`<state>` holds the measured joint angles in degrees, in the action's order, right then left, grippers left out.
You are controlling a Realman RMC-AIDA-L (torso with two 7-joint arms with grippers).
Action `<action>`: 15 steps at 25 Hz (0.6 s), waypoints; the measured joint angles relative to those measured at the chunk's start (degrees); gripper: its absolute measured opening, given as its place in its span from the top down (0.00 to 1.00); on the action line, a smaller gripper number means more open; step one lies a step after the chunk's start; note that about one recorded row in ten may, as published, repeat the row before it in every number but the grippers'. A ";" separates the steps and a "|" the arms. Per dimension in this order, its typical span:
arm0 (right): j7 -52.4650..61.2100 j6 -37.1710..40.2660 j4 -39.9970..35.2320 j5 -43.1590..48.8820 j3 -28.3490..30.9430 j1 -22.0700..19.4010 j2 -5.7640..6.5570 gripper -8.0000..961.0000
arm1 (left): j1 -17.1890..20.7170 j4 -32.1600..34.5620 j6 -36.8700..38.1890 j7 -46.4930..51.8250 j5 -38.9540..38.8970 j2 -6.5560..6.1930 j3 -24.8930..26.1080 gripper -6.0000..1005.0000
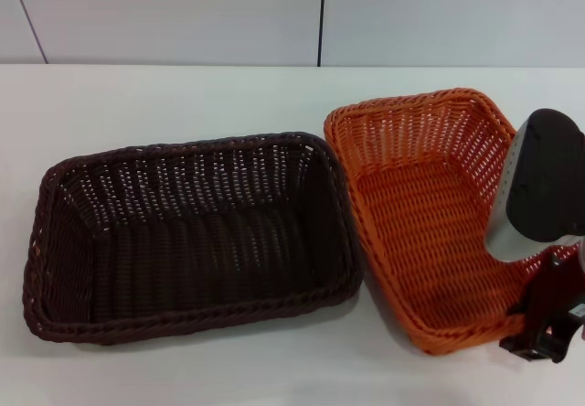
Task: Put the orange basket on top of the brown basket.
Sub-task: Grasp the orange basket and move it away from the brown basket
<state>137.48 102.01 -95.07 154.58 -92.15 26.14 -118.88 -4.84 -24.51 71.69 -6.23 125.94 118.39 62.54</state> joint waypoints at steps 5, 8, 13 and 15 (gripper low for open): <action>0.28 -1.04 -5.01 0.04 -0.75 -1.52 -0.22 0.65 | -0.35 0.00 0.00 0.00 0.00 -0.09 0.10 0.20; 1.45 -1.87 -8.41 -0.19 -0.78 -2.33 -0.28 0.75 | -0.47 -0.01 0.03 0.00 0.02 -0.10 0.03 0.20; 4.15 -4.06 -12.26 -0.23 -0.77 -3.10 -0.30 0.83 | -0.50 0.19 0.27 0.00 0.05 -0.09 0.04 0.20; 5.15 -4.52 -14.57 -0.14 -0.59 -3.45 -0.28 0.83 | -0.50 0.29 0.35 -0.01 0.17 -0.09 0.14 0.20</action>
<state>142.63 97.49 -109.64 154.44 -92.74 22.70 -119.16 -5.34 -24.22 72.04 -6.24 126.12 118.30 62.68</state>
